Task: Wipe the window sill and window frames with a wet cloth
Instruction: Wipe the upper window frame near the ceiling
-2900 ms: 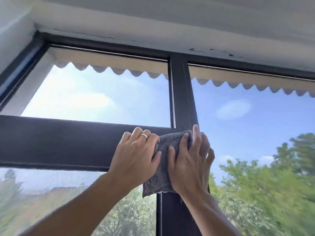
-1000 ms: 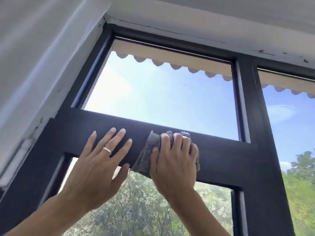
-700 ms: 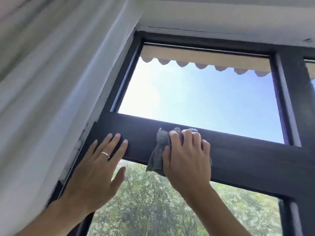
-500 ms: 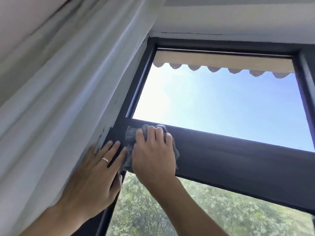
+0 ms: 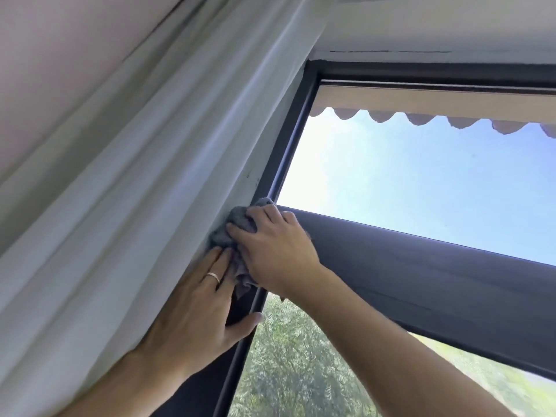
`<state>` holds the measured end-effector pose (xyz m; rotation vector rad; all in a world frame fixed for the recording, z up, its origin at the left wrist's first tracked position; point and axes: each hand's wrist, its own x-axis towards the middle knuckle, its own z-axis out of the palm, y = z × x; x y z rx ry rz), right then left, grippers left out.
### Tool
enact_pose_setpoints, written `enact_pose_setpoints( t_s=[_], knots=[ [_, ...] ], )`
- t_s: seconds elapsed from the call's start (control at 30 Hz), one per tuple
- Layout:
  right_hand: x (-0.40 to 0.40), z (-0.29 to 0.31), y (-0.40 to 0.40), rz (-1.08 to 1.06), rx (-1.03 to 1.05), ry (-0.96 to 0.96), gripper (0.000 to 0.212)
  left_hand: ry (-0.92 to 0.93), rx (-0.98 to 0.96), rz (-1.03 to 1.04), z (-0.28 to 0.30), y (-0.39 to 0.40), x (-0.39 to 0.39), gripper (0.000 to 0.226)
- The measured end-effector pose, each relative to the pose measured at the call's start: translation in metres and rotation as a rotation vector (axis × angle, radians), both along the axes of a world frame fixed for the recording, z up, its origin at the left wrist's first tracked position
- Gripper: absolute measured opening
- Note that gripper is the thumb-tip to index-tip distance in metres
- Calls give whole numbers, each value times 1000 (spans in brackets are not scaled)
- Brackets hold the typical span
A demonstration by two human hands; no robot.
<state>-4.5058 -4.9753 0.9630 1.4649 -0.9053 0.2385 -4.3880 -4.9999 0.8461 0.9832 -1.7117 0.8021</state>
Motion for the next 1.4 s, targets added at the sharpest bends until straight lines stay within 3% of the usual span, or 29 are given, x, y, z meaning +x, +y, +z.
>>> enact_pose_setpoints(
  t_s=[0.17,0.43,0.6,0.8,0.97,1.13,1.27,1.4],
  knots=[
    [-43,-18,28,57,-137,-37,41,-49,-57,4,-4,-5,1,78],
    [-23,6,21,15,55,43,52,-34,-34,11,0,4,-2,80],
    [-72,-6,83,-64,-19,-157,69,-4,-142,-109,15,21,-28,68],
    [-158,-6,167,-115,-239,-446,45,-88,-247,-328,55,64,-114,66],
    [-241,13,240,-248,-389,-739,42,-87,-291,-460,78,95,-172,65],
    [-256,8,236,-233,-548,-865,33,-64,-295,-509,85,99,-194,60],
    [-216,12,205,-309,-392,-752,37,-62,-315,-501,85,95,-192,56],
    [-242,13,239,-317,-246,-717,39,-58,-332,-489,86,97,-190,54]
  ],
)
